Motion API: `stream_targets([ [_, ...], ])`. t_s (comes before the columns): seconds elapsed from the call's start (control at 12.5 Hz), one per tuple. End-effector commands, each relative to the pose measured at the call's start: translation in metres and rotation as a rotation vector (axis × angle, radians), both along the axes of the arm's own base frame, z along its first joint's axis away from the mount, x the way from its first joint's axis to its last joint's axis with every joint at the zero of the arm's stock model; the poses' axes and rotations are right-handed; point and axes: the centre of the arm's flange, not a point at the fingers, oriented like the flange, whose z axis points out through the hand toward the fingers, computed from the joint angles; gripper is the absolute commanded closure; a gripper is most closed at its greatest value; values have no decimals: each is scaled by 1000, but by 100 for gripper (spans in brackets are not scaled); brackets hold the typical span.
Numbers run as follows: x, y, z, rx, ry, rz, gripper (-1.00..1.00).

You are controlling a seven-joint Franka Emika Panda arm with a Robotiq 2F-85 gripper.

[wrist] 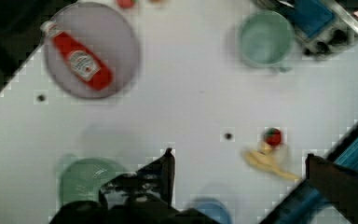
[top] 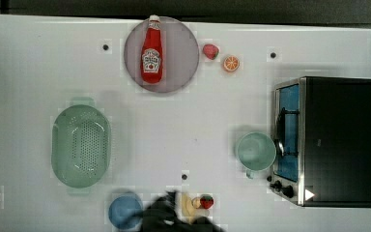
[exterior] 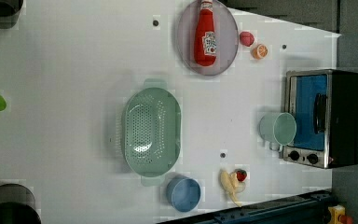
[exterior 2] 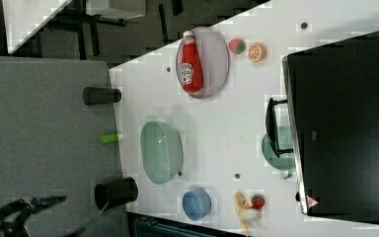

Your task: Drag strainer left to right.

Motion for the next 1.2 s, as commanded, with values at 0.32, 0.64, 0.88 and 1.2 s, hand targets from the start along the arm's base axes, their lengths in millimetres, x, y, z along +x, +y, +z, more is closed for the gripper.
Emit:
stream_targets([
  [0.32, 79, 162, -172, -93, 169, 51, -100],
  [0.64, 94, 251, -270, -29, 162, -103, -100],
  [0.88, 105, 288, -337, 64, 198, -278, -100],
  [1.2, 115, 300, -410, 119, 264, -497, -100],
])
